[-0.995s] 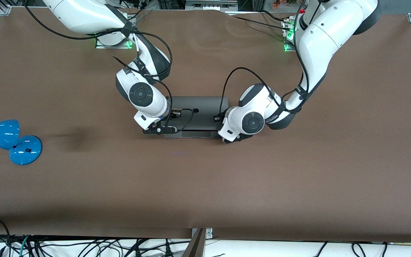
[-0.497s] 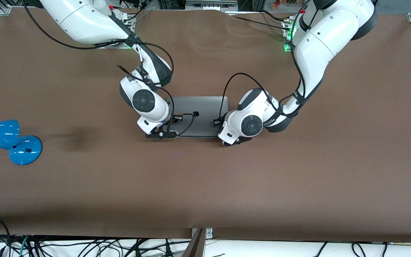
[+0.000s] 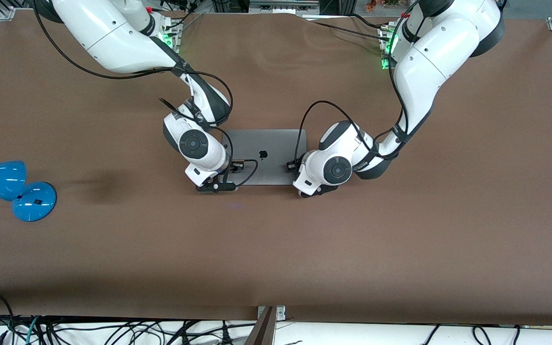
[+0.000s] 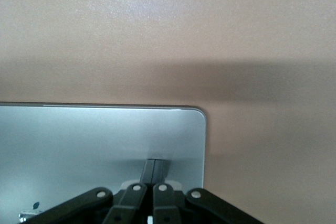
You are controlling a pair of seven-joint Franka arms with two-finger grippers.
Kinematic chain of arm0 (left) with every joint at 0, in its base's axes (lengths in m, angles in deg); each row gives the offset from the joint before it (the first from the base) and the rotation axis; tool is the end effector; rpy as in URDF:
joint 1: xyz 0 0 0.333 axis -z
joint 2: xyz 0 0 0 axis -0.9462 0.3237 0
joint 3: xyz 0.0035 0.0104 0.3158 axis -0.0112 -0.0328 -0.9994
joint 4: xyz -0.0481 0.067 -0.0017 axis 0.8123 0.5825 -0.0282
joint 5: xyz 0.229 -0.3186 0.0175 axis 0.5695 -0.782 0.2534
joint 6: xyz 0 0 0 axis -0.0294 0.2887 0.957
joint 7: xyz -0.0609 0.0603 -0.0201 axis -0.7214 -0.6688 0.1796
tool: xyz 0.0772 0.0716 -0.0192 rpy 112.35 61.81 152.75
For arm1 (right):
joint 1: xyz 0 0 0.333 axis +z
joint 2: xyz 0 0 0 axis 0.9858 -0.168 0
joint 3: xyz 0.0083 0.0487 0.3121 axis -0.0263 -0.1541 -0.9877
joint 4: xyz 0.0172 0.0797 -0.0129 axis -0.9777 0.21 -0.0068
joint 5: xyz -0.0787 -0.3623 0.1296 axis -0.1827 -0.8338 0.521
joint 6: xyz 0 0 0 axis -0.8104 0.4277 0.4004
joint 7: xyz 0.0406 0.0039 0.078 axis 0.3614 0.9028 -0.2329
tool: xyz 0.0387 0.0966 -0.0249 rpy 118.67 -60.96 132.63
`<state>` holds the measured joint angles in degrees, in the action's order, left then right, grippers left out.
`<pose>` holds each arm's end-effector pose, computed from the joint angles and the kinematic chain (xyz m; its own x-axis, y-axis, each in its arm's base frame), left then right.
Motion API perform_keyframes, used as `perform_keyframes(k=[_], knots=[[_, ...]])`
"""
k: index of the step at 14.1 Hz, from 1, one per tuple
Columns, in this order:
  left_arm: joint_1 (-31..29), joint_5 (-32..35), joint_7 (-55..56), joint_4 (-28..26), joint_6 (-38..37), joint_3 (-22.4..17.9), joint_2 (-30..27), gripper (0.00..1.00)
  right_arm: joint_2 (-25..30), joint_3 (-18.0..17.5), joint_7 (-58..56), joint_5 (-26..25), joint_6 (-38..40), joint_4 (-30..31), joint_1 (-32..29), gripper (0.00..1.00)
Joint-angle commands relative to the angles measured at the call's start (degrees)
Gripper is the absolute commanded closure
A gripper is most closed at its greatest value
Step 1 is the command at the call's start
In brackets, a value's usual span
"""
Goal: Close laptop with both arms from behind
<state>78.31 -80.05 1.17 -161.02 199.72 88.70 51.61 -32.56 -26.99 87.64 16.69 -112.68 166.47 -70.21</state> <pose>0.5632 -0.4024 0.1736 0.8595 0.2389 -0.4518 0.3141 -0.9443 0.0983 0.5596 0.3521 0.1887 0.9915 0.0149 -0.1296 0.0053 -0.9972 -0.0744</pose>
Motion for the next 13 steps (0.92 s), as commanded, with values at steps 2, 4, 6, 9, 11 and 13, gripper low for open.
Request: perform_keyframes(k=[2, 4, 6, 9, 11, 13], knots=[[0.8, 3.4, 0.6, 1.8, 0.6, -0.2, 2.0, 0.0, -3.4, 1.2, 0.1, -1.1, -3.6, -2.1, 1.0, 1.0], [0.6, 4.0, 0.8, 1.8, 0.6, -0.2, 1.6, 0.0, -3.2, 1.1, -0.1, -0.6, -1.4, -4.1, 0.9, 1.0], [0.3, 4.2, 0.8, 1.8, 0.1, -0.2, 0.6, 0.0, -2.8, 1.0, -0.2, -0.4, 5.5, -7.8, 0.9, 1.0], [-0.1, 4.2, 0.8, 1.0, -3.0, -0.2, -2.8, 0.0, -2.7, 0.4, -0.5, -0.2, 18.1, -15.0, 1.0, 0.32], [-0.1, 4.3, 0.6, 0.7, -5.5, -0.2, -5.5, 0.0, -1.2, 0.3, -0.8, -0.2, 20.8, -15.9, 0.9, 0.0], [-0.2, 4.3, 0.0, -0.1, -8.5, -0.2, -8.9, 0.0, -0.2, 0.3, -1.0, -0.2, 21.5, -15.9, 0.3, 0.0]])
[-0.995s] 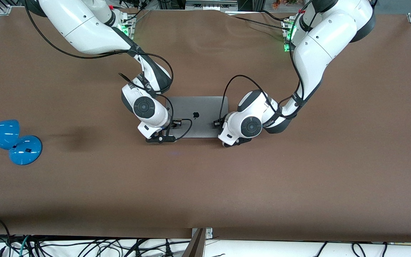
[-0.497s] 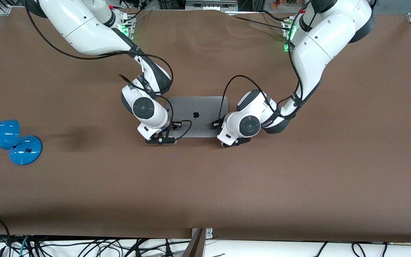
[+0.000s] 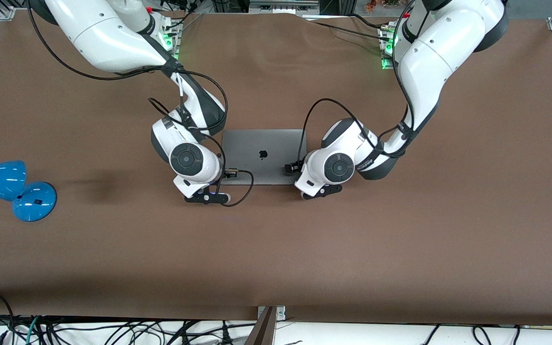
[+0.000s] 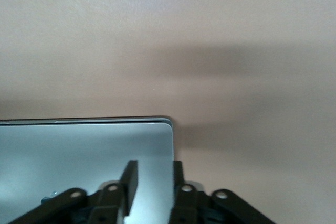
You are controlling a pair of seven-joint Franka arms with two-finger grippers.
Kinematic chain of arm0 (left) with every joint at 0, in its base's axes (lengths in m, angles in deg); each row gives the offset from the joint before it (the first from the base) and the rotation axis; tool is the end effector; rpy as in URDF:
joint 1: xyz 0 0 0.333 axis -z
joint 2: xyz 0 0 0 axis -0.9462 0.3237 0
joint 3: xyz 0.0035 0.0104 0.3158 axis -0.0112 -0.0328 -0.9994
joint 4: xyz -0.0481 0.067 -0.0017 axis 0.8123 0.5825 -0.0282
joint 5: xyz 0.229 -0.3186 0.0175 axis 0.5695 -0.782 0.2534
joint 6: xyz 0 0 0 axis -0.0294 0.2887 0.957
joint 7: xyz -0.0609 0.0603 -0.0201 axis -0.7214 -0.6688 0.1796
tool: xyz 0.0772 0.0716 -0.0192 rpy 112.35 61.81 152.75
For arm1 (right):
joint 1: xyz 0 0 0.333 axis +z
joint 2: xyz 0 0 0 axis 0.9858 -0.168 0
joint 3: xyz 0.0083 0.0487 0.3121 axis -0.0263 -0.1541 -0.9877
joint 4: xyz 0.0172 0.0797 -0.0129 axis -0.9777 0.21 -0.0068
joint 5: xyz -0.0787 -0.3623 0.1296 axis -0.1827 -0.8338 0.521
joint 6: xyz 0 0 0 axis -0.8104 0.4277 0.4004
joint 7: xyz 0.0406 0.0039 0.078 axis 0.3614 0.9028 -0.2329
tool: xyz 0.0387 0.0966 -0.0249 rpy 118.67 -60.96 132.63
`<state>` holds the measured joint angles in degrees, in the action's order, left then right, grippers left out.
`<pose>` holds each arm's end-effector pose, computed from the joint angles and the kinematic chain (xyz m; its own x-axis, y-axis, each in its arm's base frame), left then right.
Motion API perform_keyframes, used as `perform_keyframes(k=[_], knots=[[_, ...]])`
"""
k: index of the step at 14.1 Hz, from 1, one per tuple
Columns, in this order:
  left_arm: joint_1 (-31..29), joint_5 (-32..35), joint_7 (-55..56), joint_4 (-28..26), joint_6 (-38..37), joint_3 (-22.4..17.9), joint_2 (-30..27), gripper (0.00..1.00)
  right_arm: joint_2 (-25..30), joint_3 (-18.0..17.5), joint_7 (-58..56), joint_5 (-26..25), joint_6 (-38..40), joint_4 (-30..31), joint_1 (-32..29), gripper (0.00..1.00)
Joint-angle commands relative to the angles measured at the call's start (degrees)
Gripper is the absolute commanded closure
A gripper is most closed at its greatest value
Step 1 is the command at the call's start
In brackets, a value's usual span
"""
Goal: Close laptop with both arms from behind
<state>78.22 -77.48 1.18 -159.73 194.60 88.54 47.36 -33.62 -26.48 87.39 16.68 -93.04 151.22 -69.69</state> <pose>0.5735 -0.3953 0.2205 0.8916 0.2197 -0.3960 0.2654 -0.9620 0.0638 0.6088 0.3438 0.2564 0.9806 -0.0236 -0.1947 -0.0213 -0.9997 0.0136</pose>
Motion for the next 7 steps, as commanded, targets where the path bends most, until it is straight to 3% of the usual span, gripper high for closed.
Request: perform_keyframes(k=[1, 7], knots=[[-0.1, 1.7, -0.3, -2.2, -4.8, -0.2, -6.9, 0.0, 1.5, -0.2, -1.1, -0.2, 2.6, -0.8, -0.8, 0.0], [-0.9, 1.6, -9.7, -14.9, -7.3, -3.0, -26.3, 0.0, 7.6, -0.2, -7.2, 0.1, 9.1, -0.8, -7.1, 0.0]])
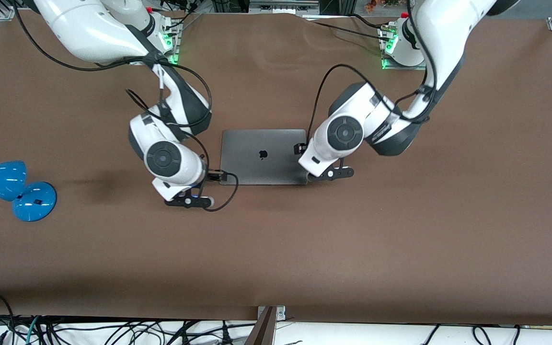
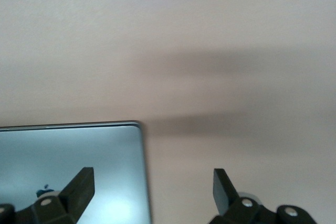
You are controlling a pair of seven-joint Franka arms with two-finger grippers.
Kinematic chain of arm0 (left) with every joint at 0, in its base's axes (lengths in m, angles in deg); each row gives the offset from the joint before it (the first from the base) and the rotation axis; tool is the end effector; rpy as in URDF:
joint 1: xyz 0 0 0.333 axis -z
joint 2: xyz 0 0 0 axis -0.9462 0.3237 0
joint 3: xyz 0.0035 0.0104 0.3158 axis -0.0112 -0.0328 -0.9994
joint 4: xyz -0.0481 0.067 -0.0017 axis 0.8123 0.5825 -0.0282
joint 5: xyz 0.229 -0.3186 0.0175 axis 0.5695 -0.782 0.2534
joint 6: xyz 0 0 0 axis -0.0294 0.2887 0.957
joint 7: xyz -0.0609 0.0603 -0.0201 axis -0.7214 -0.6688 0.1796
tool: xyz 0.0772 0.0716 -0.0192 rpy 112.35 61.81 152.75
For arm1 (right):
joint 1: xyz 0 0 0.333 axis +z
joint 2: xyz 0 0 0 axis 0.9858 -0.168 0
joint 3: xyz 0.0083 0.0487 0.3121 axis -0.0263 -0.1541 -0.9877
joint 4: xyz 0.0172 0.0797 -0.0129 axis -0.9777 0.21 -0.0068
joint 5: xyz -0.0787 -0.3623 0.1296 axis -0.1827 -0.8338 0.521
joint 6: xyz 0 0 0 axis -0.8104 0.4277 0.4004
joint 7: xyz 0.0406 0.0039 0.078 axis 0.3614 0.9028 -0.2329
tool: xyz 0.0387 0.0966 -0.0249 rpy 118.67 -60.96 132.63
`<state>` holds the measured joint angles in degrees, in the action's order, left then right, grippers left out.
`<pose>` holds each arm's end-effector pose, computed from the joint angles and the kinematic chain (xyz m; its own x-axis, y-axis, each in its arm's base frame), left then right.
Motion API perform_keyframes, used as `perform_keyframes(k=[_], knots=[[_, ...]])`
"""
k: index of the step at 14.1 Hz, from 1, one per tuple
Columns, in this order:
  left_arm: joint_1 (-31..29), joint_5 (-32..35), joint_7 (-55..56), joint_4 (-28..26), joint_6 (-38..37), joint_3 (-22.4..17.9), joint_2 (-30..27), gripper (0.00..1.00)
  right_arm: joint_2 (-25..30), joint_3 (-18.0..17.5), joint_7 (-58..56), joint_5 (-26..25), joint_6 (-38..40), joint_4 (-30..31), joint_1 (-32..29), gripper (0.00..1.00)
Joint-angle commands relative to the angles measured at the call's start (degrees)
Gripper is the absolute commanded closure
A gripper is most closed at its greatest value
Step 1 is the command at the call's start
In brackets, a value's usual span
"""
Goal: Close laptop with both arms from behind
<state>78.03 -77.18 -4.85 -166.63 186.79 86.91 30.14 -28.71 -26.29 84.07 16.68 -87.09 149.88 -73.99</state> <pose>0.5477 -0.3722 0.3397 0.9556 0.1044 -0.2756 0.1075 -0.9942 -0.0039 0.6329 0.2900 0.3155 0.9832 -0.0457 -0.1767 -0.0395 -0.9985 0.0380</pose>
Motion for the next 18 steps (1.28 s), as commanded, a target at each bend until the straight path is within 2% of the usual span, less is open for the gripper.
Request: perform_keyframes(k=[1, 2, 8, 9, 11, 12, 16, 18], knots=[[-0.7, 1.3, -5.5, -9.7, 0.1, -2.6, -11.9, 0.0, 3.7, -0.4, -6.5, 1.4, 4.3, 0.6, -4.6, 0.0], [-0.6, 1.2, -9.5, -10.3, -2.7, -4.3, -15.3, 0.0, 5.5, -0.1, -9.8, 4.2, 5.8, 0.6, -7.3, 0.0], [-0.4, 0.2, -20.1, -10.8, -11.2, -10.9, -26.8, 0.0, 9.8, 0.3, -18.1, 4.5, 10.7, 0.5, -14.5, 0.0], [-0.4, -2.5, -22.3, -10.8, -11.7, -13.0, -28.5, 0.0, 11.5, 1.1, -21.2, 4.4, 10.8, 0.5, -14.8, 0.0], [0.5, -7.0, -29.9, -11.0, -13.1, -19.5, -32.1, 0.0, 15.4, 4.8, -27.9, 5.2, 10.5, 0.7, -14.2, 0.0], [0.6, -7.7, -33.2, -11.0, -14.2, -21.4, -33.6, 0.0, 18.3, 6.0, -29.0, 6.4, 10.3, 1.5, -14.2, 0.0], [0.7, -7.8, -40.8, -11.3, -19.4, -27.1, -38.7, 0.0, 29.9, 13.4, -29.1, 7.5, 11.4, 7.4, -11.1, 0.0], [0.8, -7.8, -42.7, -14.6, -19.3, -28.9, -41.9, 0.0, 33.9, 17.6, -29.1, 7.6, 15.1, 8.3, -8.5, 0.0]])
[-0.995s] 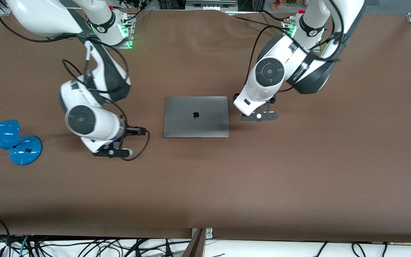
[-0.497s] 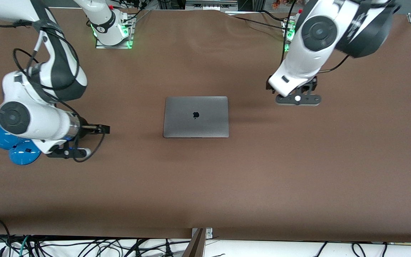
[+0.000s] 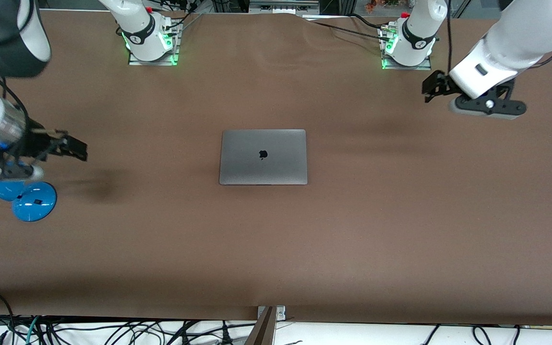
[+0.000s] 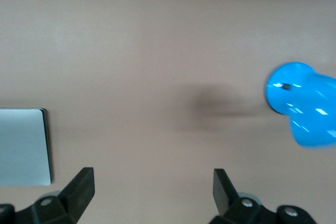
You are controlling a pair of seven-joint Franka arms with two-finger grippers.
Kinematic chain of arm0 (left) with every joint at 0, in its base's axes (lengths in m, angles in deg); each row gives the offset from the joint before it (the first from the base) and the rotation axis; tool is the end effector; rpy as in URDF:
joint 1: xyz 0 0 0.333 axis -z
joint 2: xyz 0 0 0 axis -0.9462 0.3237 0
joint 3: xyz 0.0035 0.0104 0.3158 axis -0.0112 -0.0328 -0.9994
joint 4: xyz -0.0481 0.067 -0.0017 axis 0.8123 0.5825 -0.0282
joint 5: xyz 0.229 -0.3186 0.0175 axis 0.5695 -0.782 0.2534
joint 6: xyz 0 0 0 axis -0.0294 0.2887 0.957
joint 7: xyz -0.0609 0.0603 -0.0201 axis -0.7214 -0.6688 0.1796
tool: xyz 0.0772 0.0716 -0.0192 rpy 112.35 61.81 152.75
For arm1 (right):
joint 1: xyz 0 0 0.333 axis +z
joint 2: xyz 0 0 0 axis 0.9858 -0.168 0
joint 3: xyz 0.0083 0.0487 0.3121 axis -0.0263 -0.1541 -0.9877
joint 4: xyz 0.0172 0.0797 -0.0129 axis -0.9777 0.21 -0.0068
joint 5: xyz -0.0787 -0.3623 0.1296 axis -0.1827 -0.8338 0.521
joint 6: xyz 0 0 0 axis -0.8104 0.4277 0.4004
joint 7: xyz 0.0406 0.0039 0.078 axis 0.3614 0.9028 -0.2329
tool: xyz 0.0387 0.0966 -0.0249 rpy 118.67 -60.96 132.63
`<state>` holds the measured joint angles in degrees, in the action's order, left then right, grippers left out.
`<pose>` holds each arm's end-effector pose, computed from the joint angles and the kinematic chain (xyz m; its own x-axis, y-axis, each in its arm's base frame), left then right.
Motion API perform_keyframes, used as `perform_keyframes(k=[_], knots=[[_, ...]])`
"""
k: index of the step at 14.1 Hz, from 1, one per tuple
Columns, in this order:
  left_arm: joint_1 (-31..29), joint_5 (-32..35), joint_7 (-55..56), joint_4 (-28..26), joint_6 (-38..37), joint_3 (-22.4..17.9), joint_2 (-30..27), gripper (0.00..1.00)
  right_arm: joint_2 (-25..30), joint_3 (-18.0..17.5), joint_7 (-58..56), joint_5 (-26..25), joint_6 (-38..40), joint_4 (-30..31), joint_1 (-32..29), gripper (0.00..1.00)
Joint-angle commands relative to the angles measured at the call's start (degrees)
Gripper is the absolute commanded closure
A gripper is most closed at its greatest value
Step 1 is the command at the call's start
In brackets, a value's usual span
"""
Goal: Close laptop with both arms from behind
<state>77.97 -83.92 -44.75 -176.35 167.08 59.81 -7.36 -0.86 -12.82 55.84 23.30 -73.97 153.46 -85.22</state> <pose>0.5014 -0.1109 0.5885 0.9830 -0.1124 -0.1453 -0.1152 -0.9933 -0.0111 0.6086 0.0401 0.5659 0.9997 0.0026 -0.0235 0.0040 -0.9981 0.0610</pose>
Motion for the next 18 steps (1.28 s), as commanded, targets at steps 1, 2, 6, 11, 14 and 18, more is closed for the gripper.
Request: perform_keyframes(k=[1, 2, 6, 11, 14, 18], knots=[[0.9, -0.5, -2.9, -6.4, 1.0, -2.6, -5.4, 0.0, 7.6, 5.1, -1.0, 1.4, 4.7, 4.8, 2.7, 0.0], [0.9, -0.4, -3.0, -6.7, 1.2, -2.9, -5.7, 0.0, 8.4, 6.3, -1.1, 1.7, 6.6, 4.9, 2.8, 0.0], [2.1, 1.5, -3.2, -4.6, 1.0, -3.5, -5.5, 0.0, 11.2, 7.6, -4.2, 2.5, 4.8, 7.8, 3.0, 0.0], [2.1, 3.5, -2.6, 1.4, -0.6, -4.7, -1.2, 0.0, 10.4, 8.8, -4.1, 4.2, 3.7, 8.3, 3.1, 0.0], [1.5, 3.4, -2.4, 4.2, -1.2, -4.5, 0.6, 0.0, 10.4, 8.7, -4.0, 4.2, 3.8, 8.3, 3.1, 0.0], [0.3, 3.3, -2.7, 4.3, -1.2, -3.9, 1.2, 0.0, 10.4, 8.1, -3.5, 4.1, 4.0, 8.1, 3.1, 0.0]])
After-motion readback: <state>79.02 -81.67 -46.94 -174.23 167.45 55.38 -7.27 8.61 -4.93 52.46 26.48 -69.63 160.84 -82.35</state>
